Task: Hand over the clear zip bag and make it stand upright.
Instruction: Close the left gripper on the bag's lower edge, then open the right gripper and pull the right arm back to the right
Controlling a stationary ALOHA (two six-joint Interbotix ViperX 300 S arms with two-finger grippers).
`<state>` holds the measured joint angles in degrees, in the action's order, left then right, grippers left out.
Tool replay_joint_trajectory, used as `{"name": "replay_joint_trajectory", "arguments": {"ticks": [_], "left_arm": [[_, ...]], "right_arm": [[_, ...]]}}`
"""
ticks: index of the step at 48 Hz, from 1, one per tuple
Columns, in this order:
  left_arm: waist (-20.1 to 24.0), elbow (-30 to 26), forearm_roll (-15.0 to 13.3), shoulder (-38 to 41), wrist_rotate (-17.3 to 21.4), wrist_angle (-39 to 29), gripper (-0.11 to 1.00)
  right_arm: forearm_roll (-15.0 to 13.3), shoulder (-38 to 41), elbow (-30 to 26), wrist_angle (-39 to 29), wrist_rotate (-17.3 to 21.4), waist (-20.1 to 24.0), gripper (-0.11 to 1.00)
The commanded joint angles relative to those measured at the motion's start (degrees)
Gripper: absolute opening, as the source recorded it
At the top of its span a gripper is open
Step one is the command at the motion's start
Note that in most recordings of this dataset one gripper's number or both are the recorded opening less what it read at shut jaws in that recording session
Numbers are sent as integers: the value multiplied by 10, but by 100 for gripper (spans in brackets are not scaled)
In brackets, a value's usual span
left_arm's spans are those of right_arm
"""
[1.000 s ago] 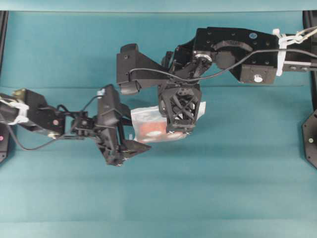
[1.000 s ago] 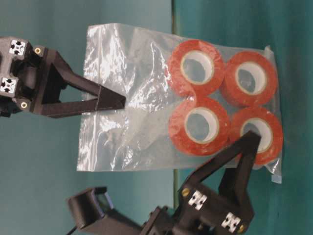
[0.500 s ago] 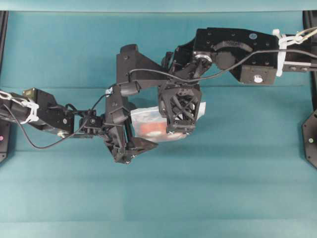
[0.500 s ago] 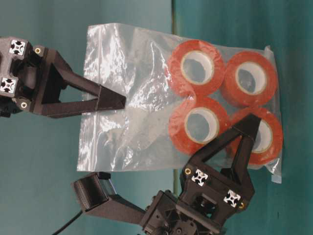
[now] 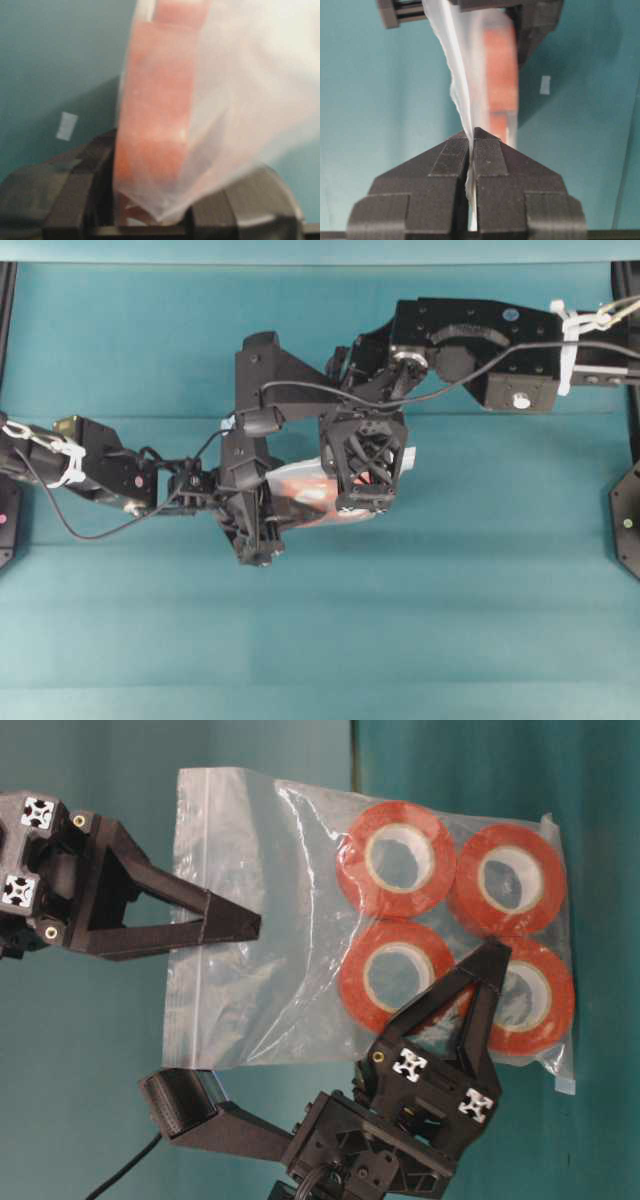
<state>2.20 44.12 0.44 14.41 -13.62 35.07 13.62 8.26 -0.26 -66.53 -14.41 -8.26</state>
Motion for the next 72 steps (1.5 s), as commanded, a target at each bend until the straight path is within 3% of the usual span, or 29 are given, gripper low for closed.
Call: {"name": "replay_joint_trajectory", "arguments": {"ticks": [1,25,32,38,47,51,62,72], "left_arm": [[-1,-7,1,-3,11,4,25],[-10,-3,1,-5,24,4,25],[-11,-3,1,-5,46,4,25],[-11,-3,1,-5,70,3,25],[-11,2,0,-6,75,4,25],[-11,4,1,-7,75,4,25],[-11,5,1,-8,76,3,25],[-11,4,0,-8,76,4,25]], "right_arm": [[2,-13,-3,2,6,3,1],[8,-13,-2,7,8,4,1],[9,-13,-1,8,31,4,1],[8,-14,0,6,47,4,19],[9,-21,11,8,59,6,72],[9,-28,18,14,60,8,88],[9,-72,38,32,71,2,87],[7,-140,86,91,80,-6,87]]}}
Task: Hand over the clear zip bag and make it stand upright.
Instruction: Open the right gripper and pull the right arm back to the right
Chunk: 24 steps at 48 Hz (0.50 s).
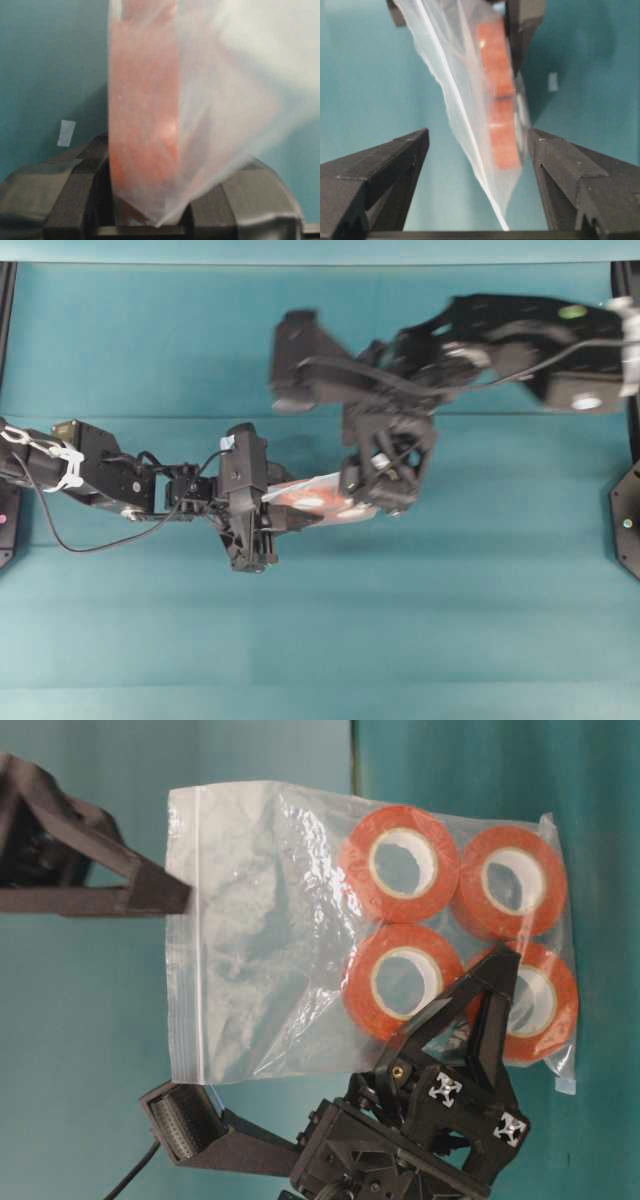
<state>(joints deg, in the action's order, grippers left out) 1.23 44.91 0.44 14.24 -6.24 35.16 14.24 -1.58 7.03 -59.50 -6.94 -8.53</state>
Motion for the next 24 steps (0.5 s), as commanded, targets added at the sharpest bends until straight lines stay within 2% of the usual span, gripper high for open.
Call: {"name": "replay_joint_trajectory", "arguments": {"ticks": [1,12,24], "left_arm": [[-2,-4,1,-6,2,3,25],[-2,-3,0,-7,3,3,25],[-2,-2,1,-8,4,2,25]], "right_arm": [[2,-47,19,26,6,-4,87],[2,-105,92,79,16,-3,87],[0,-172,181,183,11,4,87]]}}
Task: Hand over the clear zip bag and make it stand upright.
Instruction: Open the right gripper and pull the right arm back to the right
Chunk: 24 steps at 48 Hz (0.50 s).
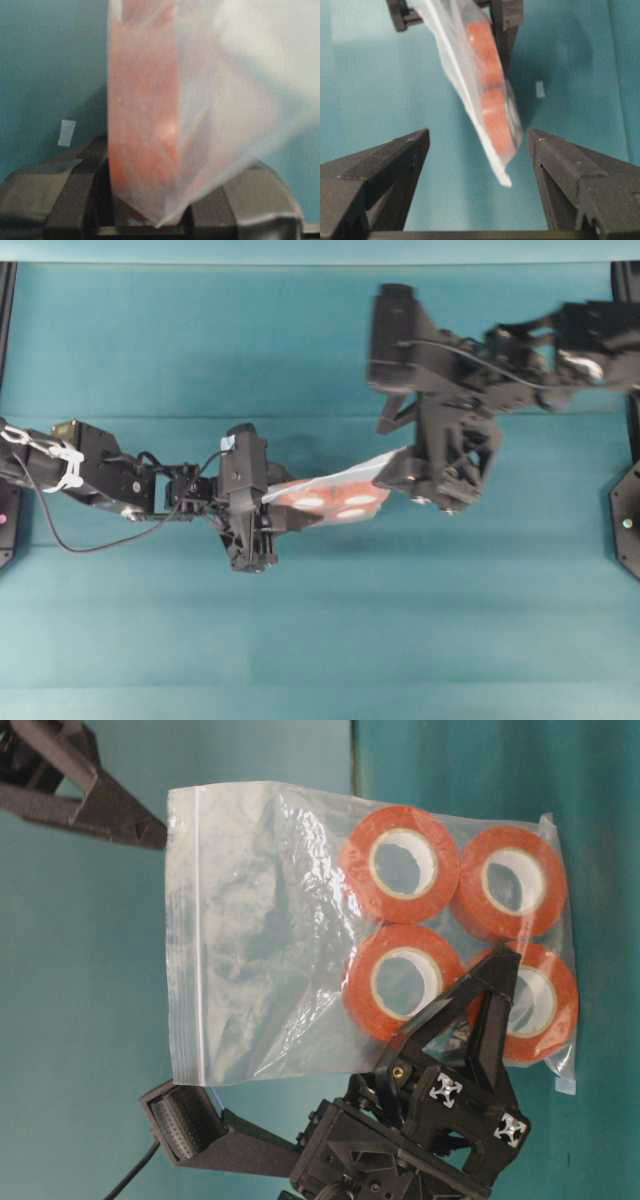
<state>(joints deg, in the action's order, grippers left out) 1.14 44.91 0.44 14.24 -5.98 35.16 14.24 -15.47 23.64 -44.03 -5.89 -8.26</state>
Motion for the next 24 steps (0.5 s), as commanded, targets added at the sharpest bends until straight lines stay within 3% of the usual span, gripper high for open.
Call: {"name": "replay_joint_trajectory", "arguments": {"ticks": [1,15,24], "left_arm": [[-1,-2,1,-8,1,2,25],[-1,-2,0,-8,1,2,25],[-1,-3,0,-8,1,2,25]], "right_arm": [[-1,-40,20,35,0,2,87],[-4,-121,101,122,-4,2,87],[-4,-156,134,135,-6,2,87]]}}
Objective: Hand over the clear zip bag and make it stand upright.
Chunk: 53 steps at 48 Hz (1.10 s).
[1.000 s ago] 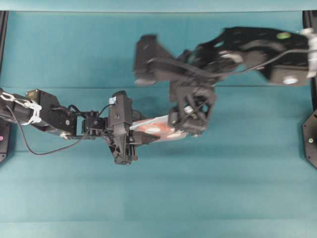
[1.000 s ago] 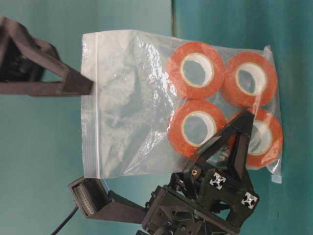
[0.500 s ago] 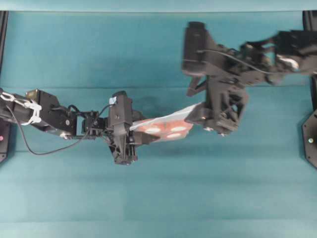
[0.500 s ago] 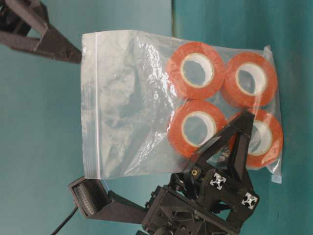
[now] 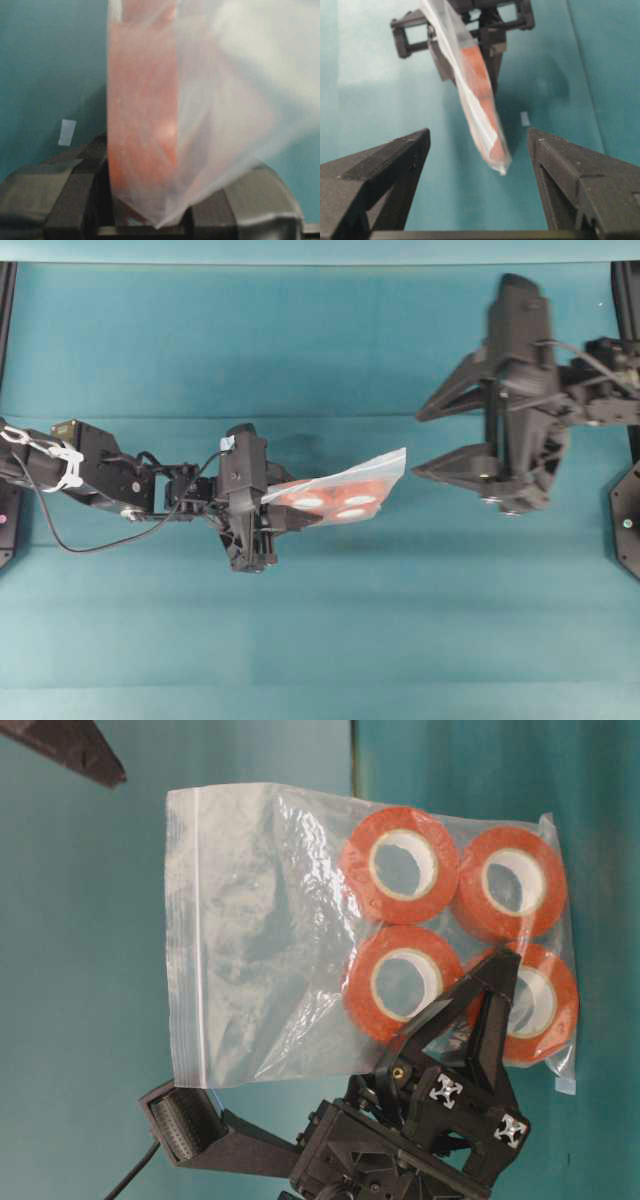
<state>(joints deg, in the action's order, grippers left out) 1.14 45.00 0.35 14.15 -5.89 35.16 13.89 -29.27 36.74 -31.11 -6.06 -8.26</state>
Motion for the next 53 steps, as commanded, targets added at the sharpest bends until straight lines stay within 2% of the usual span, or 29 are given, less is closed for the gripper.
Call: {"name": "replay_joint_trajectory", "arguments": {"ticks": [1,15,53], "left_arm": [[-1,-4,1,-7,0,2,25],[-1,-4,1,-7,0,2,25],[-1,-3,2,-8,2,2,25]], "right_arm": [[-1,-22,5,7,-5,2,87],[-1,-44,29,15,-4,3,87],[-1,-44,32,18,-4,11,87]]}}
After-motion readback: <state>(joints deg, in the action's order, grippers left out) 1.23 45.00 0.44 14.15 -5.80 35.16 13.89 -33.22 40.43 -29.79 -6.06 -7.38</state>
